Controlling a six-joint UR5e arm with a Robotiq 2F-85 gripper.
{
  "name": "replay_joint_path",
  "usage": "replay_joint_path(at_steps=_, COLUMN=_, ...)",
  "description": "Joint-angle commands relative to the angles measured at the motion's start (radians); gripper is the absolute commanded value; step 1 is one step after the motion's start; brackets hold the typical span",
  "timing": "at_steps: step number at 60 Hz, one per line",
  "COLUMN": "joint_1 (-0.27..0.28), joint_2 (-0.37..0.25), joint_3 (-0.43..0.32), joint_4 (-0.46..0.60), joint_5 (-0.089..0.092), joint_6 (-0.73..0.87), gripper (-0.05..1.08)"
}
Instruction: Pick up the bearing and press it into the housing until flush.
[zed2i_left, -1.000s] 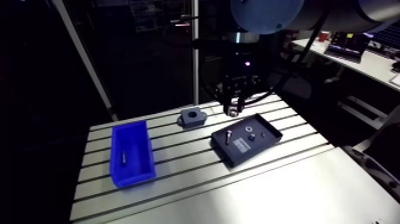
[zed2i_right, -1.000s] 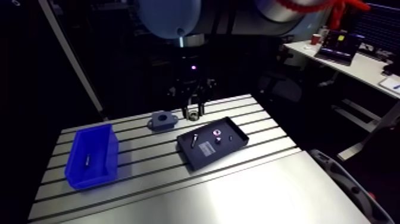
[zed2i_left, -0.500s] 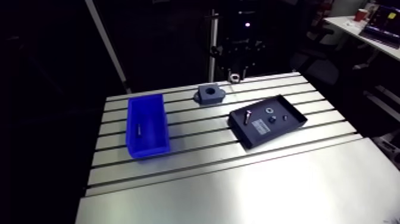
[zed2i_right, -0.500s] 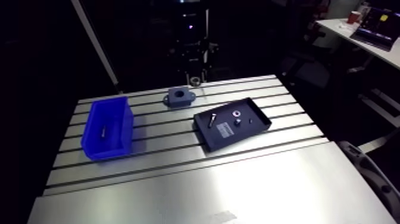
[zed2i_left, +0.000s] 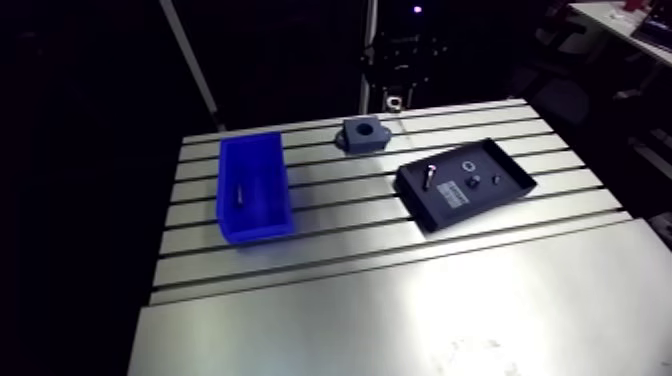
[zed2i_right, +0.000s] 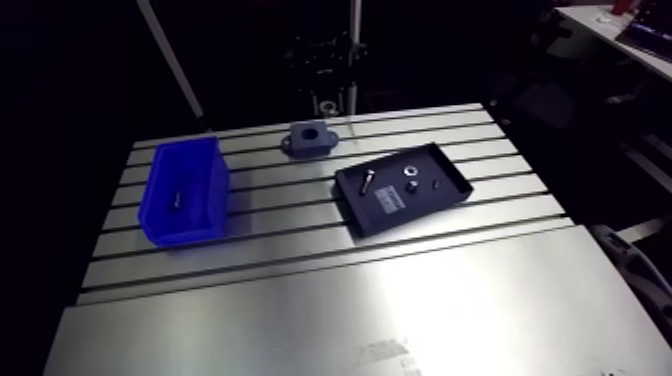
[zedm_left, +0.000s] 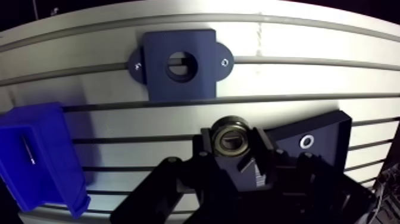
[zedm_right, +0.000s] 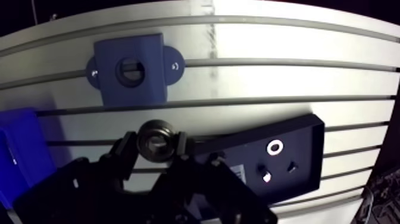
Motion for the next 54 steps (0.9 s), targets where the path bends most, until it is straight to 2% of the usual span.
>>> replay_joint_path(at_steps=1, joint_1=0.032, joint_2=0.058, joint_3=-0.048, joint_4=-0.011, joint_5=0.004, joint_6=0.009, gripper=0.82)
replay_joint_path(at_steps=18, joint_1=0.051, joint_2=0.097, joint_3=-0.066, joint_4=-0.042, joint_5=0.012, joint_6=0.021, gripper=0.83)
replay_joint_path(at_steps=54, joint_1=0.051, joint_2=0.142, joint_3=-0.066, joint_4=-0.062, joint_5=0.007, joint_6=0.014, gripper=0.83)
